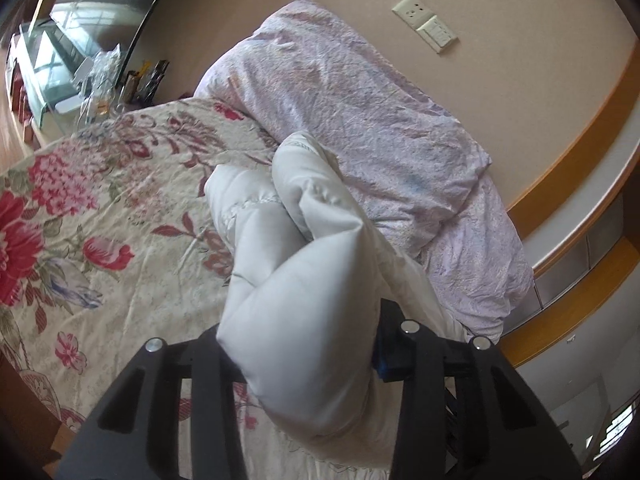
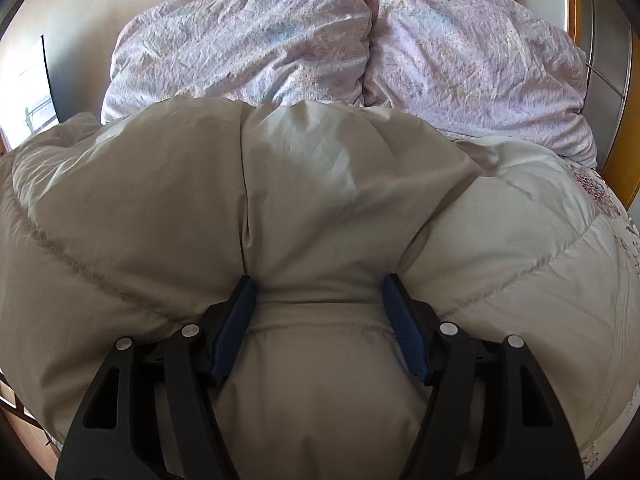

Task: Fold large clothes

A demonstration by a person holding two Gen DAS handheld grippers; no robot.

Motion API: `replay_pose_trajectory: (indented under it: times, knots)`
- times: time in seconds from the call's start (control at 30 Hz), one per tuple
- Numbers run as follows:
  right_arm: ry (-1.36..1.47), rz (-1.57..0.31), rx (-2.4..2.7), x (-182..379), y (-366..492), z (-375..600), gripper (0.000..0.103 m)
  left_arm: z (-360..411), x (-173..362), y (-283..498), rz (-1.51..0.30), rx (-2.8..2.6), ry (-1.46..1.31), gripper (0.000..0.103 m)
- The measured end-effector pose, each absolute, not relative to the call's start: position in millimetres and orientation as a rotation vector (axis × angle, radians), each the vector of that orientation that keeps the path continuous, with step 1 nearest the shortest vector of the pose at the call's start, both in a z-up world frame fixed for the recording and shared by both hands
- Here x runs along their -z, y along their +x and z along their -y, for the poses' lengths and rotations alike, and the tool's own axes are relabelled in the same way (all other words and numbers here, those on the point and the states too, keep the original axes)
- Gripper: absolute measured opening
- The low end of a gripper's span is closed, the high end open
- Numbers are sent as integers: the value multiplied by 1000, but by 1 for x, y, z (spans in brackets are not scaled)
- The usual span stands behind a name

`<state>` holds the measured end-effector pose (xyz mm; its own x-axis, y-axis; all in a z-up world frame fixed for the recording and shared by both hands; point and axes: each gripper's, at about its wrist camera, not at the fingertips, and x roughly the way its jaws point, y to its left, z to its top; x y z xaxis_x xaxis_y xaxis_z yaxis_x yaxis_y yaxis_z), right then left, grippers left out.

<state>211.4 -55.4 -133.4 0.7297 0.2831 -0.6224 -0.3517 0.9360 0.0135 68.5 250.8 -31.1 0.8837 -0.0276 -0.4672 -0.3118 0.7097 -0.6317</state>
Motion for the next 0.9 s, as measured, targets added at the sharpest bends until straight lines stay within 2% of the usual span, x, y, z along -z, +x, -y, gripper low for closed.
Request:
replay_pose_trajectory:
  times: [0.43, 0.9]
  knots:
    - [-88, -673, -346, 139, 215, 56, 68, -155, -59, 97, -387, 20, -503, 39]
    - [14, -675, -393, 138, 219, 67, 68, -61, -83, 137, -397, 235, -397, 41]
